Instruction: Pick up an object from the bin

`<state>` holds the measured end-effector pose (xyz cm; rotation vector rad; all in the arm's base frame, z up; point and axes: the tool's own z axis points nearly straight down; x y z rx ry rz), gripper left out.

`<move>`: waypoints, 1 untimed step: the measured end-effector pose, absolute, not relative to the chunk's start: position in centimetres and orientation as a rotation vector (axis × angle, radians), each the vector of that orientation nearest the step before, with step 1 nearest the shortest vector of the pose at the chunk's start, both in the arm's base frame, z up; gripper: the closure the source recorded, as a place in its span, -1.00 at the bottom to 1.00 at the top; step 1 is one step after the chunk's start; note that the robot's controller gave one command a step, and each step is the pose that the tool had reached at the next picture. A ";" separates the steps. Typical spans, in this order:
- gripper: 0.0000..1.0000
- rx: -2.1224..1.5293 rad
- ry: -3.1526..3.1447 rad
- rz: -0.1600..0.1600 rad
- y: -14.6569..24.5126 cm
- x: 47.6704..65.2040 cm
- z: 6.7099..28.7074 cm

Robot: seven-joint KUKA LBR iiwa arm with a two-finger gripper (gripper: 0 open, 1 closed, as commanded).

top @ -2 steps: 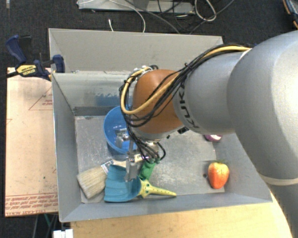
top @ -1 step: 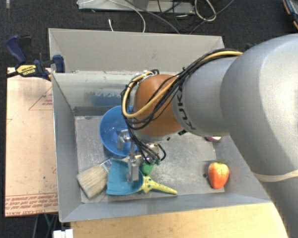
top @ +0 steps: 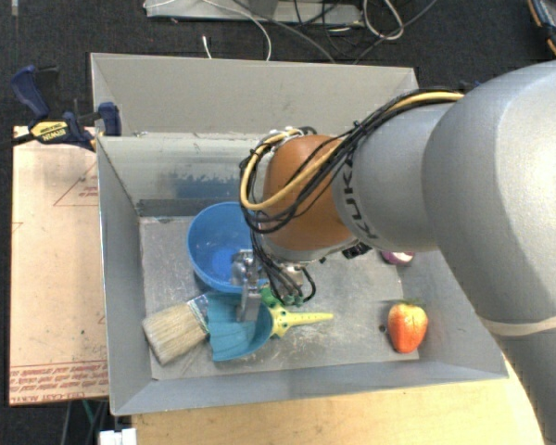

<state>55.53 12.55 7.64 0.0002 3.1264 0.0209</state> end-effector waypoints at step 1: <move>1.00 0.001 3.126 0.021 12.6 55.5 7.7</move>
Offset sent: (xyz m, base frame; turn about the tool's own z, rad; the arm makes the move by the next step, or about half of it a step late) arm 0.0000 0.0001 0.0407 0.0004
